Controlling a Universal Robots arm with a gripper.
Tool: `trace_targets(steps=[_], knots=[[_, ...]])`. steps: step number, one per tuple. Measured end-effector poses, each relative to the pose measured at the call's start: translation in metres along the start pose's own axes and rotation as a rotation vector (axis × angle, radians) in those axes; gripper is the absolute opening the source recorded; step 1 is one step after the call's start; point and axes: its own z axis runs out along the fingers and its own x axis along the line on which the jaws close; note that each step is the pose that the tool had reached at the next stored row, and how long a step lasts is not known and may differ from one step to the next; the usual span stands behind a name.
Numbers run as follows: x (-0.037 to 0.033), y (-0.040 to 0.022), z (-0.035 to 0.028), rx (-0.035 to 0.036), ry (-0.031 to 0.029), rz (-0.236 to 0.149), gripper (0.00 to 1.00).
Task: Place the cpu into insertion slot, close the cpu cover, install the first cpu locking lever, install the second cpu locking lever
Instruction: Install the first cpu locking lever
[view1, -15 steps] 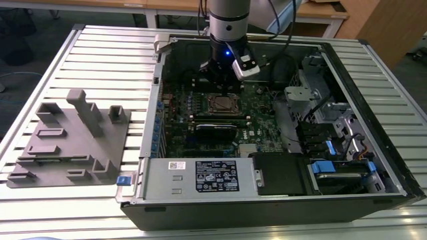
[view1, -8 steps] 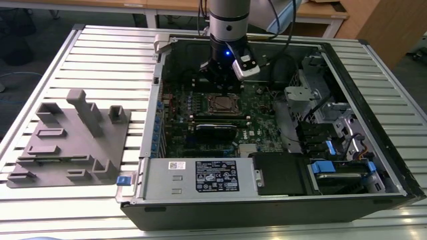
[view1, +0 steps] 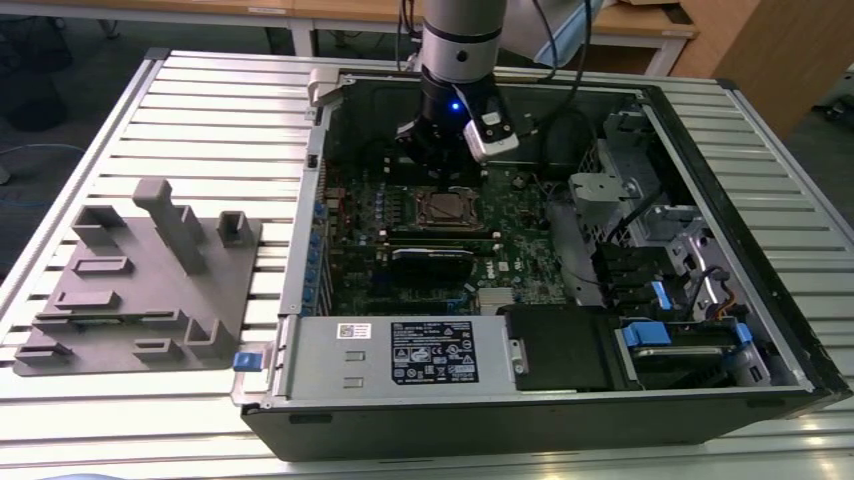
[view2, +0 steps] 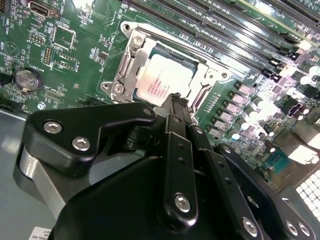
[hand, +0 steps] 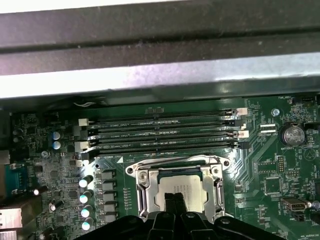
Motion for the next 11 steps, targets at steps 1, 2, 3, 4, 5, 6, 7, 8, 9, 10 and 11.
trace_targets(steps=[1, 2, 3, 4, 5, 6, 7, 8, 9, 10, 11], knots=[[0.0000, 0.0000, 0.0000, 0.0000, 0.0000, 0.000, 0.11], [-0.0004, 0.0001, 0.0001, -0.0001, 0.0001, 0.000, 0.11], [-0.0013, 0.0002, 0.0003, -0.0003, 0.0005, -0.002, 0.11], [-0.0020, 0.0002, 0.0004, -0.0004, 0.0009, -0.005, 0.11], [-0.0025, 0.0002, 0.0004, -0.0004, 0.0011, -0.011, 0.11], [-0.0029, 0.0003, 0.0005, -0.0004, 0.0014, -0.018, 0.11], [-0.0033, 0.0003, 0.0006, -0.0005, 0.0016, -0.025, 0.11], [-0.0038, 0.0004, 0.0008, -0.0006, 0.0019, -0.032, 0.11], [-0.0046, 0.0005, 0.0011, -0.0009, 0.0023, -0.039, 0.11], [-0.0057, 0.0006, 0.0013, -0.0009, 0.0032, -0.042, 0.11], [-0.0073, 0.0007, 0.0014, -0.0009, 0.0043, -0.044, 0.11]])
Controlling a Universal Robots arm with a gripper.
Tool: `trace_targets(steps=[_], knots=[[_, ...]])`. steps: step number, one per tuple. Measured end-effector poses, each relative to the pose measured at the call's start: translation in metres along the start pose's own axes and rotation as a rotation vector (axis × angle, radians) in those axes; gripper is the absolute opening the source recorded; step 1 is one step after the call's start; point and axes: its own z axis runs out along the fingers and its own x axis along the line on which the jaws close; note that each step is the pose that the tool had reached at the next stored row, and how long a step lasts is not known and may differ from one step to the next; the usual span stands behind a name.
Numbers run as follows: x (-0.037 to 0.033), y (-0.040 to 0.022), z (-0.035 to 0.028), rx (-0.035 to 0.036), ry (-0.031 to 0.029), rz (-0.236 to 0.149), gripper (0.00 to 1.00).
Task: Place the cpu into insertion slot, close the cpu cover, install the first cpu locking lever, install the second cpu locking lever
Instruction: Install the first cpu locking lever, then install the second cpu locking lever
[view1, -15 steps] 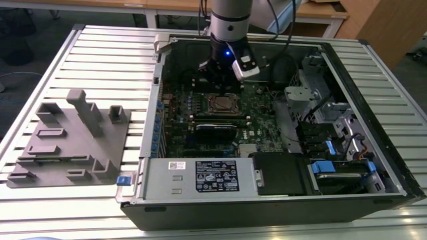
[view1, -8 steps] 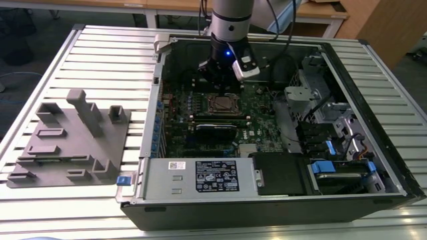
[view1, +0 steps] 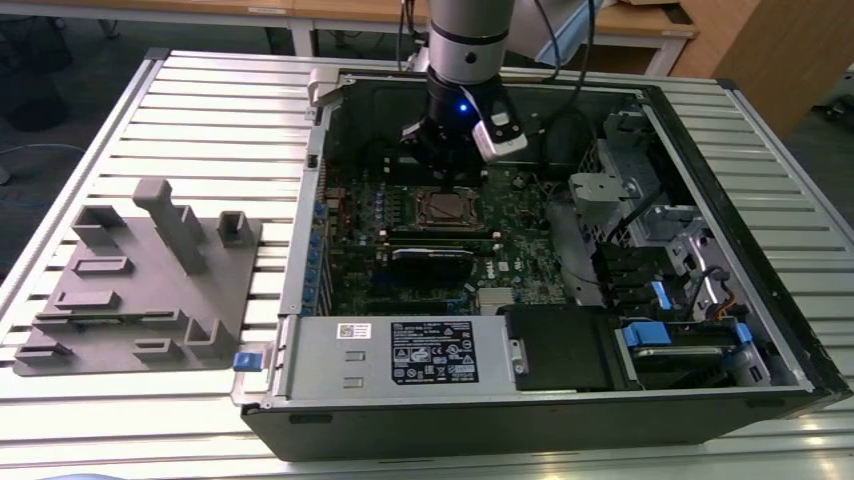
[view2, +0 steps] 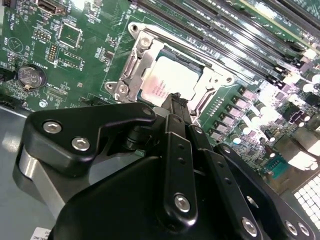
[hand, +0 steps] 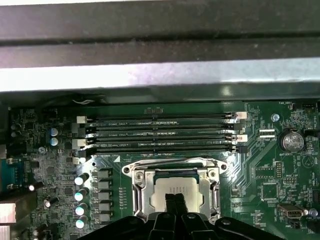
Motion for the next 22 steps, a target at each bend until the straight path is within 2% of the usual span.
trace_targets(steps=[3, 12, 22], knots=[[-0.0041, 0.0001, 0.0001, 0.0001, 0.0013, -0.001, 0.11], [-0.0044, -0.0041, 0.0001, -0.0001, 0.0012, -0.001, 0.11], [-0.0044, -0.0042, 0.0001, -0.0012, 0.0014, -0.006, 0.11]])
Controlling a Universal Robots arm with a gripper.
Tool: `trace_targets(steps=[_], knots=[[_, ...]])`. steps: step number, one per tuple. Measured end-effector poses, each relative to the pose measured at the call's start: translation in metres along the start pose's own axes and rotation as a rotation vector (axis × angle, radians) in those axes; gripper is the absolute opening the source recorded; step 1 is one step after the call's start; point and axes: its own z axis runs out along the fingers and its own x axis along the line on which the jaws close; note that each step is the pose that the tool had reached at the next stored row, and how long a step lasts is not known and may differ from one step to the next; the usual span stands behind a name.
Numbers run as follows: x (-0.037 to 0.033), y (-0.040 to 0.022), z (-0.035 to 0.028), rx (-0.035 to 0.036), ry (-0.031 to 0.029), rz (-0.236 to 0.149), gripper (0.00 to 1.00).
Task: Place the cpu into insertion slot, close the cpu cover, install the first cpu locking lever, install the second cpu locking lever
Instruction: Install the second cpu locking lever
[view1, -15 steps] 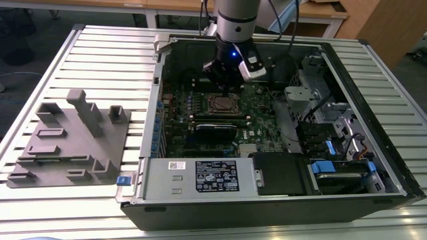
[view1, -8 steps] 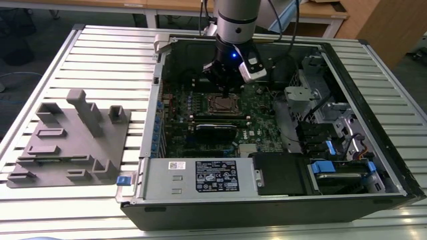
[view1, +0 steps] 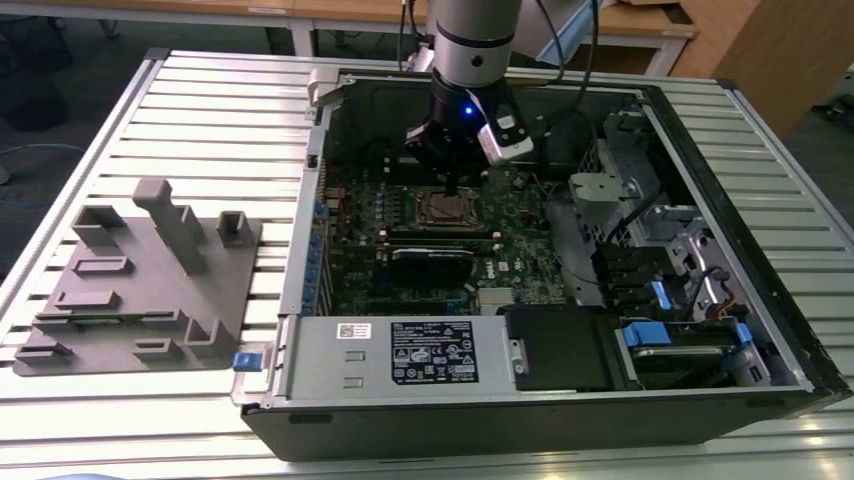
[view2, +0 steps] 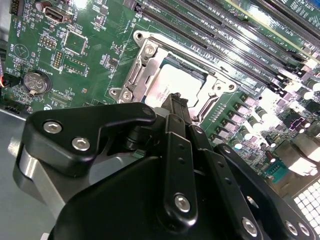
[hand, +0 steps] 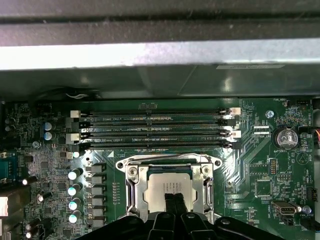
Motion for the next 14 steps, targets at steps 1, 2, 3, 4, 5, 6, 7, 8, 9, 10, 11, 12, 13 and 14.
trace_targets(steps=[1, 2, 3, 4, 5, 6, 7, 8, 9, 10, 11, 12, 13, 14], knots=[[0.0000, 0.0000, 0.0000, 0.0000, 0.0000, 0.000, 0.11], [0.0000, 0.0000, 0.0000, -0.0001, 0.0000, 0.000, 0.11], [0.0000, 0.0000, 0.0000, 0.0000, 0.0000, 0.000, 0.11], [0.0000, 0.0000, 0.0000, 0.0000, 0.0000, 0.000, 0.11], [0.0000, 0.0000, 0.0000, -0.0002, -0.0001, 0.000, 0.11], [0.0000, -0.0001, -0.0004, 0.0001, 0.0001, 0.000, 0.11], [0.0000, -0.0001, -0.0011, 0.0002, 0.0001, 0.000, 0.11], [0.0000, 0.0000, -0.0021, 0.0001, 0.0000, 0.000, 0.11], [-0.0001, 0.0000, -0.0034, 0.0001, 0.0000, 0.000, 0.11], [-0.0001, 0.0000, -0.0049, 0.0001, 0.0000, 0.000, 0.11], [-0.0001, 0.0001, -0.0065, 0.0000, 0.0000, 0.000, 0.11], [-0.0001, 0.0001, -0.0077, 0.0000, 0.0000, 0.000, 0.11], [-0.0002, 0.0001, -0.0088, 0.0001, 0.0000, 0.000, 0.11], [-0.0002, 0.0001, -0.0092, -0.0001, 0.0000, 0.000, 0.11]])
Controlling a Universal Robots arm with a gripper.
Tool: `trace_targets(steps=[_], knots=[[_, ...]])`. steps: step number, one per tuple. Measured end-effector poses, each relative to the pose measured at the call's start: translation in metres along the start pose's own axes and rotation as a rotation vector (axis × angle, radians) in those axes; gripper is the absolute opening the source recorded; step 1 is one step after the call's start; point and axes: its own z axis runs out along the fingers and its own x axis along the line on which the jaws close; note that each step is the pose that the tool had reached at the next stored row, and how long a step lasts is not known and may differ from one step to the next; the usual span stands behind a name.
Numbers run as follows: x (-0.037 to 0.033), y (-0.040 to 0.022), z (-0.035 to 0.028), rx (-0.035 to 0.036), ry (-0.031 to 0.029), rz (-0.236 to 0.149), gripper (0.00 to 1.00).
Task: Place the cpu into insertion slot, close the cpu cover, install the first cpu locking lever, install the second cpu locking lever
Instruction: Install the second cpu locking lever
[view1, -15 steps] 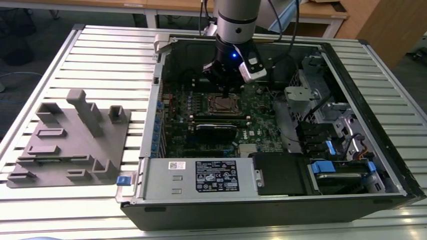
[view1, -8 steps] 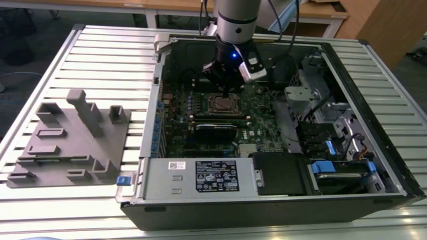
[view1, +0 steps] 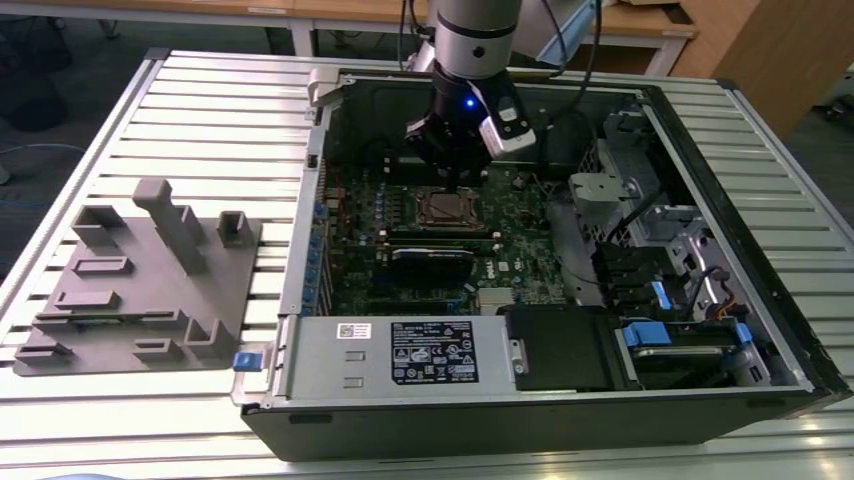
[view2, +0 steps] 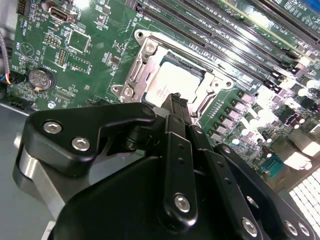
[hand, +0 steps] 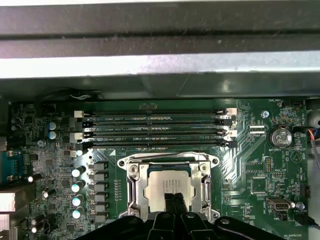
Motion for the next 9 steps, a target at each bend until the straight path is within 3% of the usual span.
trace_targets(steps=[4, 9], knots=[[-0.0001, -0.0007, -0.0001, 0.0001, 0.0001, 0.000, 0.11], [-0.0005, -0.0062, -0.0001, 0.0000, 0.0000, 0.000, 0.11]])
